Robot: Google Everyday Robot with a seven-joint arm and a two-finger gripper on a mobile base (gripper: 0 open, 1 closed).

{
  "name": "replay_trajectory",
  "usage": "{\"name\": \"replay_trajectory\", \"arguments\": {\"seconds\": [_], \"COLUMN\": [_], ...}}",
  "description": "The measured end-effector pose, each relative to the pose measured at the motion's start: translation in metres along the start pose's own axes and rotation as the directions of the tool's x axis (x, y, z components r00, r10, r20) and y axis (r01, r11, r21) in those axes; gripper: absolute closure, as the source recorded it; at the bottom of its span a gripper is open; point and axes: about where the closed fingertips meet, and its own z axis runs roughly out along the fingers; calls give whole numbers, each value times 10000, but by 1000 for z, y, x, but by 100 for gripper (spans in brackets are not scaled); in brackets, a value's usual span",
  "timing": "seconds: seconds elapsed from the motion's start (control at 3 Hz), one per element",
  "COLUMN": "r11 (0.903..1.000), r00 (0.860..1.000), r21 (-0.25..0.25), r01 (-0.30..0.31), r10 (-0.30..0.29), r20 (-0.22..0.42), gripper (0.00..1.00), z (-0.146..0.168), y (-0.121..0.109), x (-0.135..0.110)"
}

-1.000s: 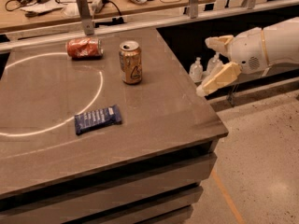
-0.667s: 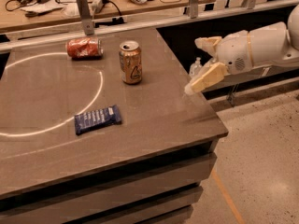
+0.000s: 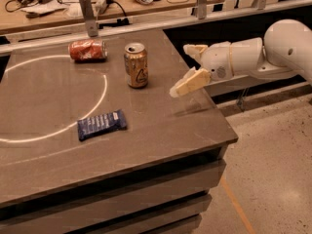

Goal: Pick orange can

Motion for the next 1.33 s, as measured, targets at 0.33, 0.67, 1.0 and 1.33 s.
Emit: {"name": "replay_trajectory", "arguments": {"seconds": [0.33,0.67,1.0,1.33], "r11": [10000,9993,9962,9906], "r00": [9997,9978,9950,9916], "r21": [-7,-329,-825,-1301], "r01": [5,174,286,433], "r10": [-4,-152,-205,-267], "r20": [256,648,976,1269], "gripper": [0,0,0,0], "z": [21,49,76,101], "y": [-7,-11,-8,-4], "x": [4,-1,-7,-13]}}
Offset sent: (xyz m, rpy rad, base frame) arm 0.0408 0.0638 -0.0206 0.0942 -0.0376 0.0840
